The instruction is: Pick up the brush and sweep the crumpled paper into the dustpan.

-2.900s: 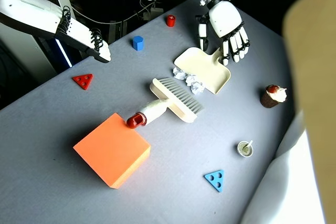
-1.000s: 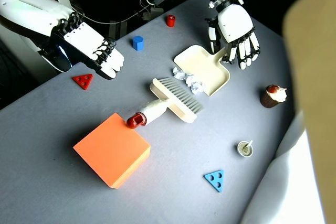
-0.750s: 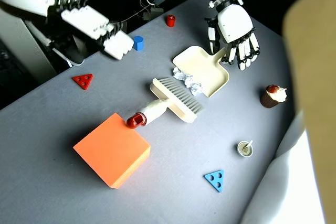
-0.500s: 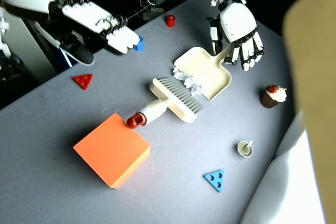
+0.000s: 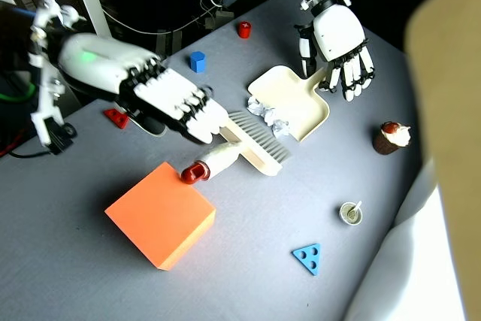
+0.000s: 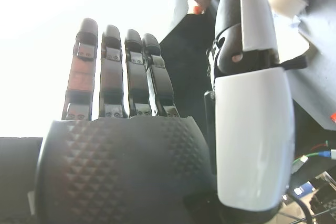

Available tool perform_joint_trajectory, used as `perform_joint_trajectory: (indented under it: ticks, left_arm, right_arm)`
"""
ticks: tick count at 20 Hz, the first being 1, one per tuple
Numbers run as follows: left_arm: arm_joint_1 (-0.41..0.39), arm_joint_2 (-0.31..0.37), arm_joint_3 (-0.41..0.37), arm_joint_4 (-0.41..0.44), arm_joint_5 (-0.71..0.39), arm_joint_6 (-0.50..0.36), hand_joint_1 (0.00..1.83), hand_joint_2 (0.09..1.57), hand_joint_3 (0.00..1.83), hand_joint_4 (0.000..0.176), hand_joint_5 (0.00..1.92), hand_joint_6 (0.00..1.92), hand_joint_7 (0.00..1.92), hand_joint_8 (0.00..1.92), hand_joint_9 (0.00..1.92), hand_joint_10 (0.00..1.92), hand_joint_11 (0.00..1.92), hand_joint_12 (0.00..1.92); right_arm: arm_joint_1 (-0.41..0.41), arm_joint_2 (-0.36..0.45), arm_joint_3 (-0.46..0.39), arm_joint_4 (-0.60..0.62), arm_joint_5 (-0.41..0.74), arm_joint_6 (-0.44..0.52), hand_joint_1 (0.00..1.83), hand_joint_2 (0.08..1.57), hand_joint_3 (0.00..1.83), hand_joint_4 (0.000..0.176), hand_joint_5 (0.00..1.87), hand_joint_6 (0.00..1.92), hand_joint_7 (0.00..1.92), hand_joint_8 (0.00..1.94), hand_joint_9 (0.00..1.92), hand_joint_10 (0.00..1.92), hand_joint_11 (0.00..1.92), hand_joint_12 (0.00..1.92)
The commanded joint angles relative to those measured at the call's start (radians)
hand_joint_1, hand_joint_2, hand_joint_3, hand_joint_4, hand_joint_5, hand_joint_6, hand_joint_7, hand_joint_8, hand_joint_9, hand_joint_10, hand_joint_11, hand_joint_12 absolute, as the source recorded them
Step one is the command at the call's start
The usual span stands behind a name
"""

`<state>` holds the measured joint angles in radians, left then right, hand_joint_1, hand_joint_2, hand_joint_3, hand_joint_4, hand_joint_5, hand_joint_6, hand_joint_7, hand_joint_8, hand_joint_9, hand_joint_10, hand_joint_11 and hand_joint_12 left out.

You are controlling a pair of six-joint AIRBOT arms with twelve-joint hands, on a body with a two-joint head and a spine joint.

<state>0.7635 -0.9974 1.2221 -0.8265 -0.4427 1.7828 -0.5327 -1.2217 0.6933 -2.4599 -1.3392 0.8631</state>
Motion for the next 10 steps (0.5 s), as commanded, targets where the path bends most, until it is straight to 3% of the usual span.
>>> perform_joint_trajectory:
  ticks: [1,3,5,6,7,8,9,10]
  left_arm:
    - [-0.007,-0.006,0.003,0.021,-0.101,0.002,1.06,1.11,0.00,0.075,1.00,0.95,0.43,0.00,0.36,0.00,0.01,0.84]
    - [-0.009,-0.010,0.000,0.017,-0.114,-0.002,1.04,1.12,0.00,0.105,0.98,0.98,0.42,0.00,0.36,0.00,0.00,0.83]
    - [-0.013,-0.012,-0.001,0.015,-0.114,-0.002,1.04,1.12,0.00,0.100,0.97,0.99,0.43,0.01,0.38,0.00,0.00,0.84]
    - [-0.017,-0.014,0.001,0.015,-0.113,-0.002,1.05,1.12,0.00,0.080,0.97,1.00,0.43,0.00,0.37,0.00,0.00,0.82]
    - [-0.019,-0.015,0.001,0.015,-0.112,-0.001,1.04,1.12,0.00,0.088,0.96,1.00,0.43,0.00,0.36,0.00,0.00,0.82]
    - [-0.020,-0.016,0.001,0.015,-0.111,-0.001,1.06,1.12,0.00,0.053,0.97,0.99,0.43,0.00,0.34,0.00,0.00,0.79]
    - [-0.020,-0.016,0.001,0.015,-0.110,-0.002,1.06,1.13,0.00,0.035,0.96,1.00,0.43,0.00,0.35,0.01,0.00,0.79]
    - [-0.021,-0.016,0.001,0.015,-0.109,-0.001,1.03,1.14,0.00,0.084,0.94,1.04,0.41,0.00,0.34,0.00,0.00,0.79]
  right_arm:
    - [0.012,-0.004,0.006,-0.084,-0.086,-0.003,1.10,1.00,0.00,0.000,0.27,0.01,0.25,0.00,0.26,0.00,0.28,0.01]
    - [0.018,-0.044,0.039,-0.083,-0.080,-0.003,1.10,1.00,0.01,0.000,0.27,0.00,0.25,0.00,0.26,0.00,0.28,0.01]
    - [0.028,-0.068,0.069,-0.076,-0.077,-0.009,1.09,0.99,0.00,0.000,0.25,0.00,0.24,0.00,0.27,0.00,0.29,0.02]
    - [0.035,-0.082,0.089,-0.070,-0.076,-0.011,1.07,0.99,0.00,0.000,0.25,0.00,0.24,0.00,0.27,0.00,0.31,0.02]
    - [0.043,-0.098,0.108,-0.063,-0.072,-0.011,1.07,0.99,0.00,0.000,0.26,0.01,0.25,0.00,0.27,0.00,0.30,0.02]
    - [0.049,-0.121,0.131,-0.056,-0.070,-0.011,1.07,0.99,0.00,0.000,0.26,0.01,0.26,0.01,0.28,0.01,0.30,0.02]
    - [0.052,-0.135,0.150,-0.052,-0.067,-0.011,1.09,1.00,0.00,0.000,0.25,0.00,0.25,0.01,0.27,0.00,0.28,0.01]
    - [0.052,-0.152,0.176,-0.044,-0.062,-0.011,1.09,1.00,0.00,0.000,0.25,0.00,0.26,0.01,0.27,0.00,0.28,0.01]
